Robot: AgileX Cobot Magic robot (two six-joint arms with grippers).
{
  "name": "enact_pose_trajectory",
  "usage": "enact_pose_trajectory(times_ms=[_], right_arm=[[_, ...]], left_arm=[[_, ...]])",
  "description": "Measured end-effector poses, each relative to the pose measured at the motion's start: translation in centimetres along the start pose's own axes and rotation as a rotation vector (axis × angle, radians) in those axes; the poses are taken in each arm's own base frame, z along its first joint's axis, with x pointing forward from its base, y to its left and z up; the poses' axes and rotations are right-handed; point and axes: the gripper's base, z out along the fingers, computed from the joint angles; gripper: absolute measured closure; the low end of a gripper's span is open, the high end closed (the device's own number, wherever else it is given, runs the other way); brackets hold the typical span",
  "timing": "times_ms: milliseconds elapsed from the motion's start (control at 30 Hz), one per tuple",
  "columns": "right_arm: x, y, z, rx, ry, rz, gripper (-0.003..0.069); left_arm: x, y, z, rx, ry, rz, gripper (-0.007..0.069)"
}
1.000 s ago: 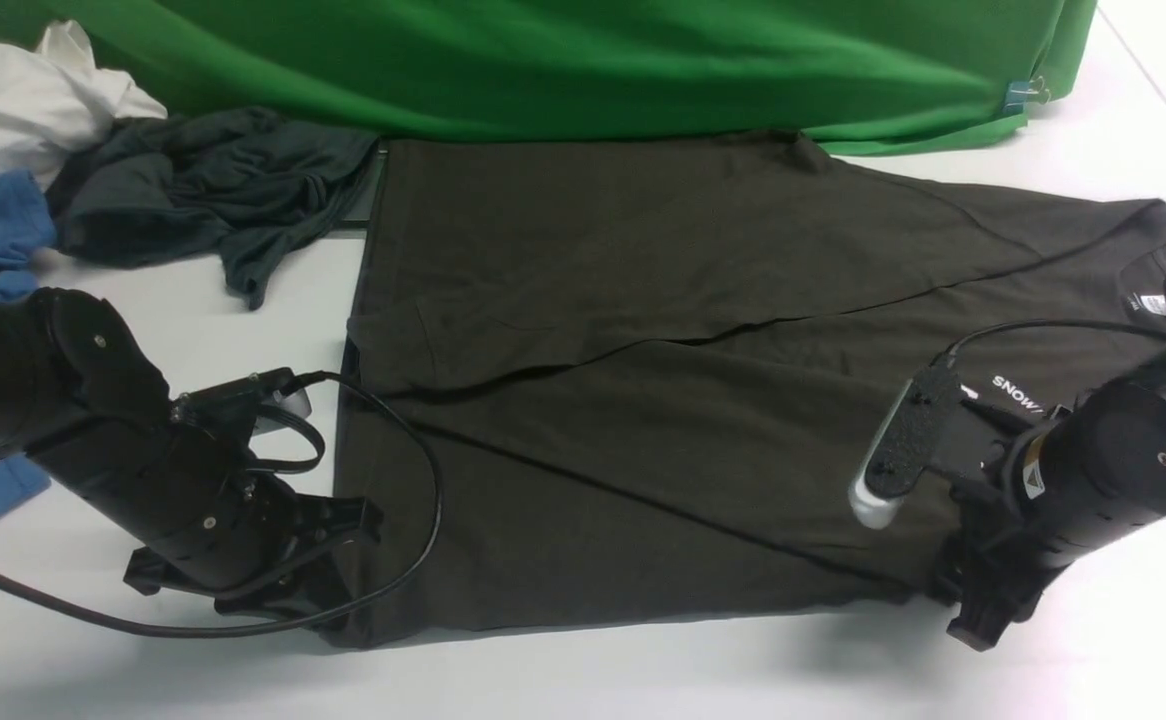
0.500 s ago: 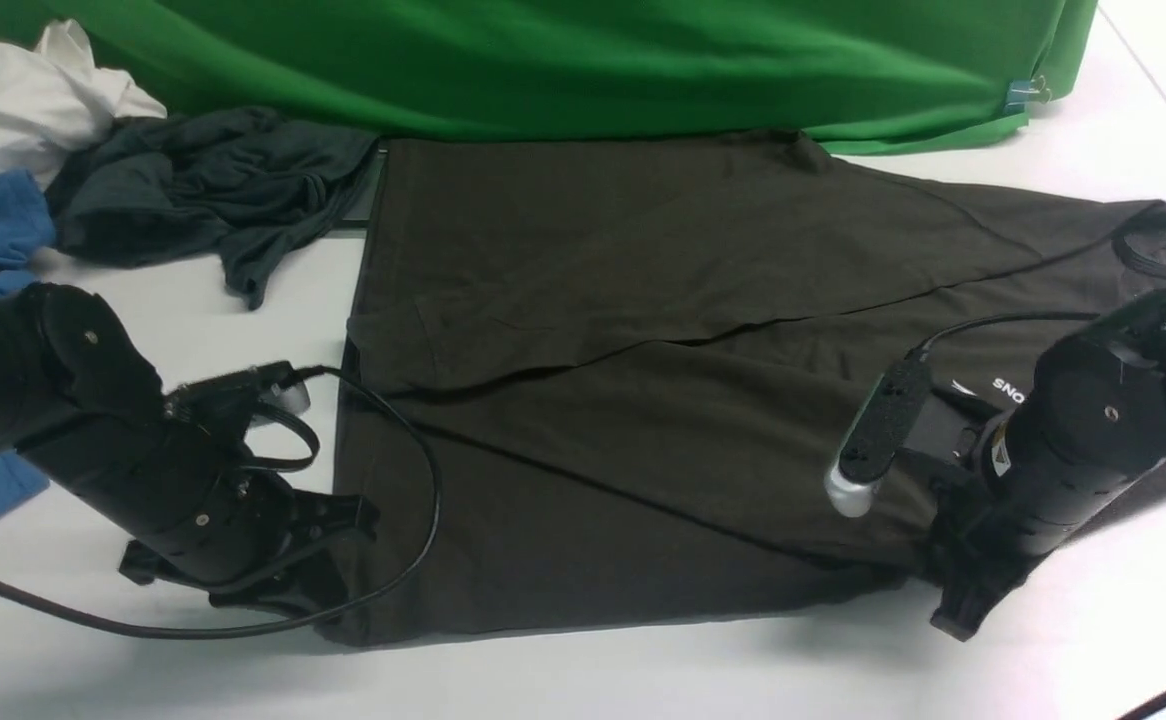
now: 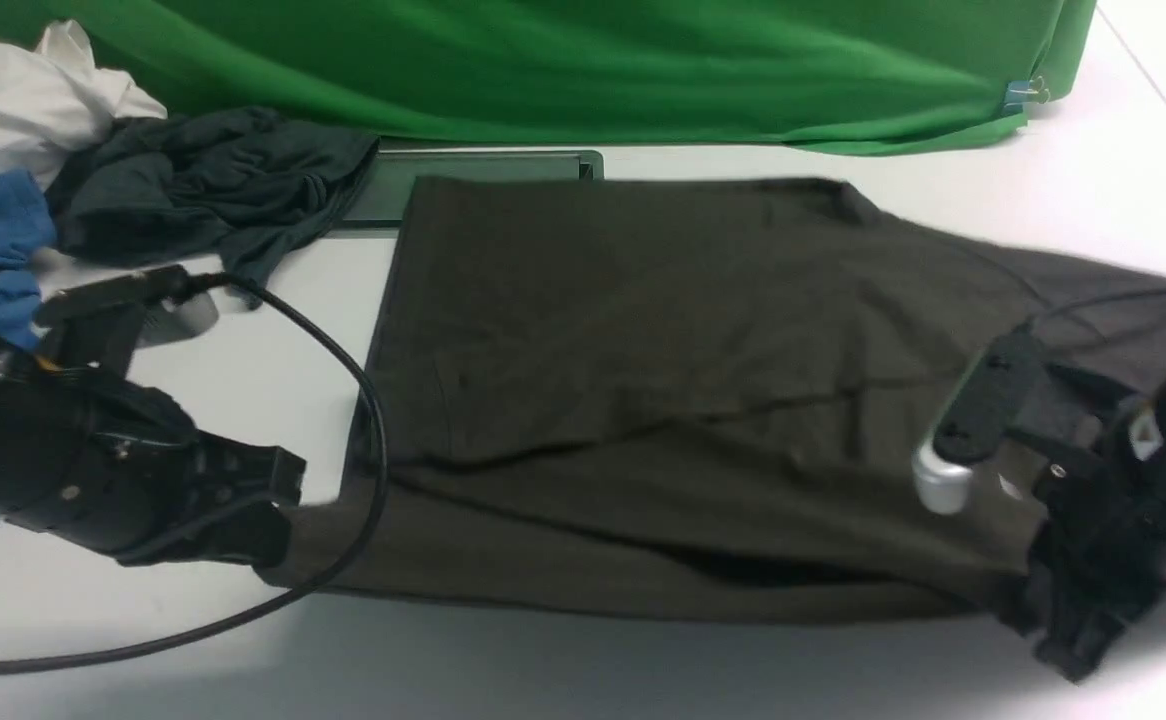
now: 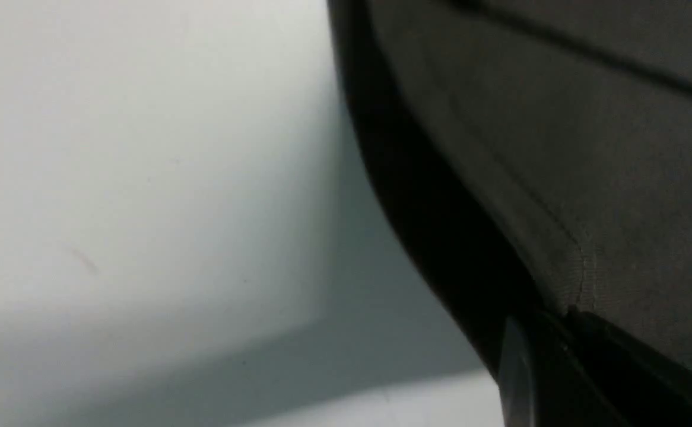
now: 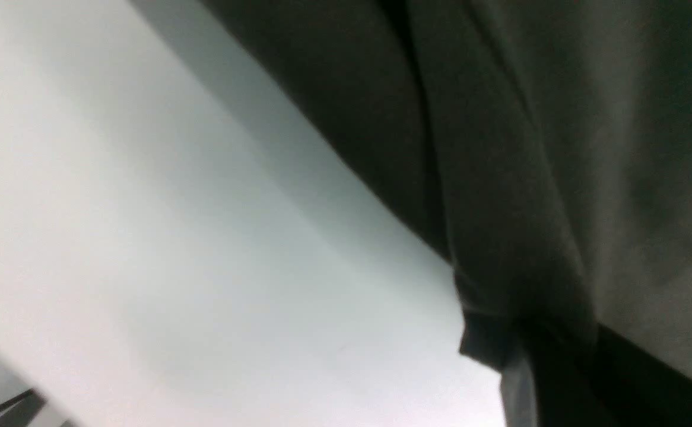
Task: Fold a long-sleeved shirt on a white desktop.
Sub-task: 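Grasp the near edge of the shirt at its hem and shoulder corners, then fold the black garment in half by bringing its near edge over to the far edge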
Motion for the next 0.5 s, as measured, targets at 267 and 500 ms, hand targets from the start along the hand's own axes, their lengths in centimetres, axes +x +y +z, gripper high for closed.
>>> enact_pose_trajectory(times_ms=[267, 500], right_arm=[[-0.3, -0.1, -1.7, 0.027, -0.048, -0.013, 0.0623], [-3.8, -4.5, -5.1, 0.098, -0.148, 0.050, 0.0623]], left_arm=[[-1.5, 0.0, -0.5, -0.013, -0.091, -0.001, 0.0600], [-7.2, -0.6, -1.7, -0.020, -0.177, 0.037, 0.0600]])
